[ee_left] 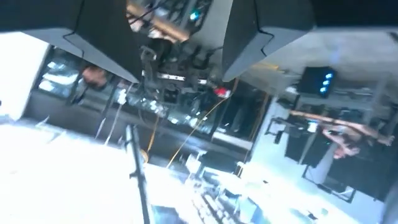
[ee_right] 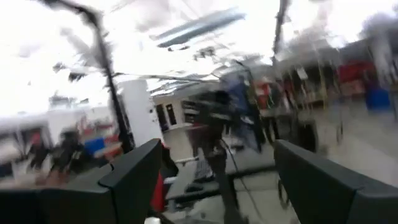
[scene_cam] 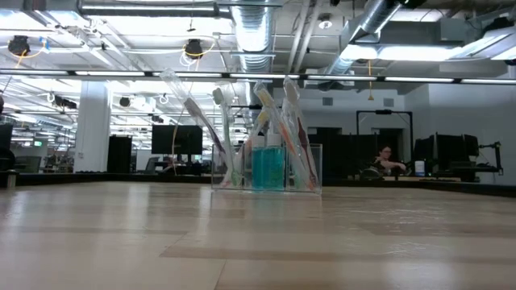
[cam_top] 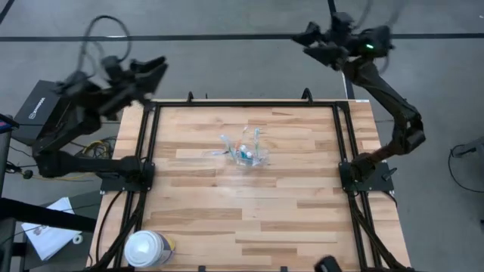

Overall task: Pick & Place toothbrushing station
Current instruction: Return to Home Position

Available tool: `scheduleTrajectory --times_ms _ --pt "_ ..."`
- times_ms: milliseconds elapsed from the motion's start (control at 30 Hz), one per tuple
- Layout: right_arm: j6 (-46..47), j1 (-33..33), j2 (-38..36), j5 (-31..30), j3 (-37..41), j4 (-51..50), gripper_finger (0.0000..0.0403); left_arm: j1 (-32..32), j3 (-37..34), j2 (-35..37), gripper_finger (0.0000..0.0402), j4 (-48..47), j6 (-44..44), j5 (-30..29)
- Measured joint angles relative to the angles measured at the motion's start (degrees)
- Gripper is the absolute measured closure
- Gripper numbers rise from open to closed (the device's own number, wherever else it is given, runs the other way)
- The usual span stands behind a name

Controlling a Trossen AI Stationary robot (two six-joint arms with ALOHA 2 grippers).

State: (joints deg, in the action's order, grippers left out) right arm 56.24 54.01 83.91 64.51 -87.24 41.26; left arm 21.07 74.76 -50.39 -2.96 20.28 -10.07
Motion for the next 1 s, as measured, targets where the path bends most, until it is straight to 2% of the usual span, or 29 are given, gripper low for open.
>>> scheduleTrajectory --times_ms 67,133,233,300,333,433,467,567,667,733,833,1000 --pt "-0.93 0.16 -2.31 1.46 -0.21 1.72 0.0101 -1.04 0.00 2.81 0.0187 -1.90 0.49 1.38" --pt "0.00 0.03 -3.70 3.20 -0.28 -0.56 0.0101 -1.91 0.00 5.62 0.0186 -6.37 -1.63 5.23" --pt "3.66 0.56 -4.57 9.64 0.38 -3.83 0.0101 -2.20 0.02 9.16 0.0182 -11.28 -1.30 7.93" --pt "3.47 0.58 -6.51 9.67 1.94 -3.74 0.0101 -2.20 -0.02 10.92 0.0178 -12.03 -1.05 8.89" --pt "1.82 0.31 -8.47 7.87 2.66 -2.62 0.0101 -2.20 -0.02 11.44 0.0176 -11.89 -2.05 10.49" --pt "-6.06 -0.16 -16.41 2.68 6.19 -2.09 0.0101 -2.25 0.00 12.86 0.0174 -13.21 -8.12 23.36" --pt "-9.11 -0.65 -19.24 0.40 7.82 -3.32 0.0101 -2.28 0.00 13.28 0.0174 -14.16 -8.38 25.82" --pt "-18.86 -4.69 -26.95 -9.16 14.39 -13.47 0.0101 -2.29 -0.25 14.66 0.0174 -16.60 -5.19 26.23" --pt "-27.96 -11.13 -34.77 -20.64 22.84 -24.89 0.0101 -2.25 -1.78 17.35 0.0174 -17.63 -6.23 25.57" --pt "-31.04 -16.81 -39.28 -29.32 29.01 -23.71 0.0101 -2.25 -3.46 19.91 0.0175 -17.51 -7.26 26.32" --pt "-35.40 -25.85 -42.32 -38.79 37.90 -15.48 0.0101 -2.25 -7.11 25.11 0.0176 -17.09 -7.83 25.81" --pt "-41.62 -35.79 -43.14 -49.89 48.00 -11.95 0.0101 -2.25 -14.93 35.89 0.0172 -14.57 -5.08 24.73"
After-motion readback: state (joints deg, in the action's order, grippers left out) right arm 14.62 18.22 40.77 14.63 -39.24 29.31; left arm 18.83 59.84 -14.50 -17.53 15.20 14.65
